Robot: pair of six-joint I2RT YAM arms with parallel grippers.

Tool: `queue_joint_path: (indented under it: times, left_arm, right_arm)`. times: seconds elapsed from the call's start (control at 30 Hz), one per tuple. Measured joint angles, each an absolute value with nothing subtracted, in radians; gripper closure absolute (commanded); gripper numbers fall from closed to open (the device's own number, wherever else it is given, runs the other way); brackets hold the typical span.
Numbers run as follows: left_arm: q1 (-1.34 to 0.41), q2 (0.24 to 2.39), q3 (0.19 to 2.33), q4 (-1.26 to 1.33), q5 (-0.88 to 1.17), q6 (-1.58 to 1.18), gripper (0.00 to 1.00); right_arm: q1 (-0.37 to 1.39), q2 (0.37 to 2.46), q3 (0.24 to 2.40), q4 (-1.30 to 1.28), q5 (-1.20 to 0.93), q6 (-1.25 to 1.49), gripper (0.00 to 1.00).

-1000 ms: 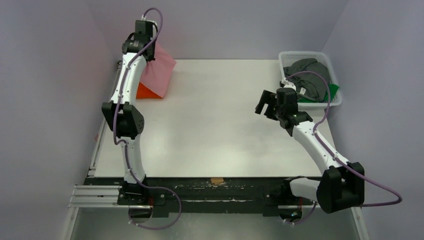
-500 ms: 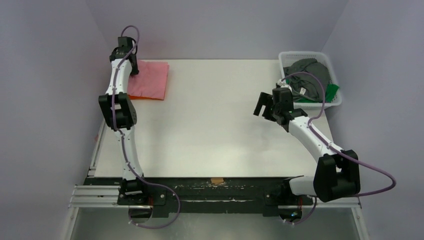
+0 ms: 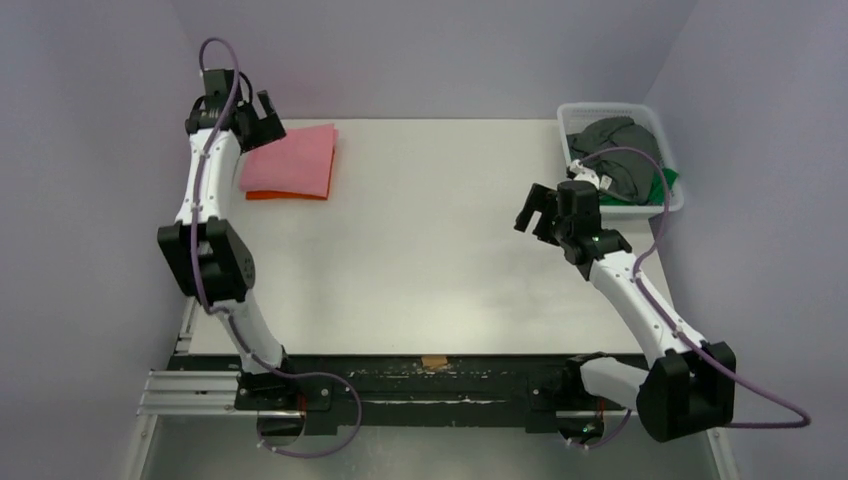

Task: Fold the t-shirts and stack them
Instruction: Reset both arms

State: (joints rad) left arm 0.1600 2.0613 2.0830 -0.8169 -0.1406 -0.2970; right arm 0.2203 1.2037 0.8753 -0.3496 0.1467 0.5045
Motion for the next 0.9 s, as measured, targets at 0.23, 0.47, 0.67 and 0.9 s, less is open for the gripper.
queue_joint_path:
  times: [0.23,0.47,0.67,0.9]
  left_arm:
    - [-0.037,1.343,1.354,-0.555,-0.014,-0.433,0.00]
    - [-0.384,0.937,0.790,-0.457,0.024,-0.511,0.00]
    - [-0.401,0.801,0.598,-0.535,-0.033,-0.561,0.00]
    - [-0.401,0.734,0.598,-0.514,-0.090,-0.566,0.00]
  right_arm:
    - [0.220,0.982,0.779,-0.413,0.189,0.536,0.07]
    - [0.220,0.776,0.653,-0.508,0.228,0.583,0.07]
    - [0.220,0.635,0.528,-0.569,0.270,0.594,0.06]
    - [0.220,0.593,0.494,-0.584,0.290,0.590,0.06]
